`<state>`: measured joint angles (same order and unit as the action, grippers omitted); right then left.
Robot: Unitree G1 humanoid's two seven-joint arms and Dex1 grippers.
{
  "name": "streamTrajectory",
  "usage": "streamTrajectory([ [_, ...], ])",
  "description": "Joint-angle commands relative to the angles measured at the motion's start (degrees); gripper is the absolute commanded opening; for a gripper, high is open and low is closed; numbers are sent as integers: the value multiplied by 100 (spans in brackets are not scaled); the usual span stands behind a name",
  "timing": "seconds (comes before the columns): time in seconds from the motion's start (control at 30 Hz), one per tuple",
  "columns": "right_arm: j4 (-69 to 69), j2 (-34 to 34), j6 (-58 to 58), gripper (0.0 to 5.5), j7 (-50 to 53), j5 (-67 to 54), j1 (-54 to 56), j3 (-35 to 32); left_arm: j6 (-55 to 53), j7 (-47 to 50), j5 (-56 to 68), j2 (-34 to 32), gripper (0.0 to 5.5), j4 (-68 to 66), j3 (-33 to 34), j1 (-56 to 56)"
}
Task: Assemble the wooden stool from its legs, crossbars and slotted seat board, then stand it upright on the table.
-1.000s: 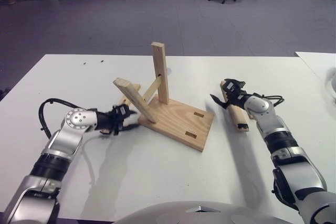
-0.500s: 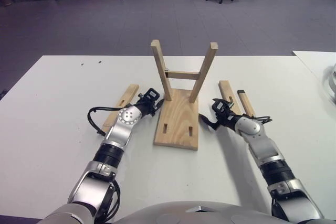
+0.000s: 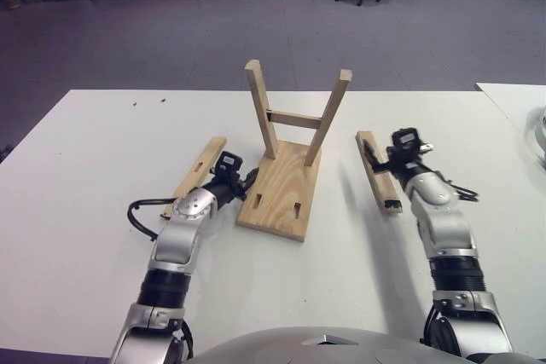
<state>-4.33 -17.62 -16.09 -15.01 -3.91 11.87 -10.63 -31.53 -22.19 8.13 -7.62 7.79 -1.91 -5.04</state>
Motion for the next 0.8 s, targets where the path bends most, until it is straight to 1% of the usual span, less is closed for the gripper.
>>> streamTrajectory([
  [0.03, -850, -200, -86, 472, -429, -638, -56, -568, -648, 243, 574, 589, 252, 465, -7, 309],
  [0.13, -1459, -300, -144, 472, -737, -879, -74, -663, -1057, 332, 890, 778, 252, 656, -44, 355],
  [0.23, -1770, -341, -156, 417, -927, -859, -159, -544, -1203, 385, 1017, 729, 252, 791, -6, 346],
  [0.37, -2041, -373, -60, 344, -947, -730, -247, -407, -713, 388, 780, 412, 252, 1079, 1, 118],
  [0.43, -2171, -375, -47, 301, -834, -697, -237, -415, -389, 409, 469, 48, 252, 998, 3, -34],
  [0.47, -2305, -380, -63, 275, -738, -661, -223, -432, -168, 401, 250, -205, 252, 819, 5, -76],
  [0.5, -2415, -379, -60, 260, -653, -629, -229, -440, 72, 387, 50, -428, 252, 628, -8, -92],
  [0.53, -2493, -377, -48, 238, -593, -613, -241, -441, 265, 375, -38, -553, 252, 459, 19, -93],
  [0.57, -2534, -367, -6, 226, -551, -609, -254, -433, 417, 377, -70, -609, 252, 353, 61, -79],
  [0.7, -2191, -265, 421, 136, -473, -698, -328, -455, 1014, 323, 171, -559, 252, 305, 324, -322],
  [0.8, -1926, -342, 966, 130, -358, -578, -145, -437, 920, 323, 718, -539, 252, 355, 875, -657],
])
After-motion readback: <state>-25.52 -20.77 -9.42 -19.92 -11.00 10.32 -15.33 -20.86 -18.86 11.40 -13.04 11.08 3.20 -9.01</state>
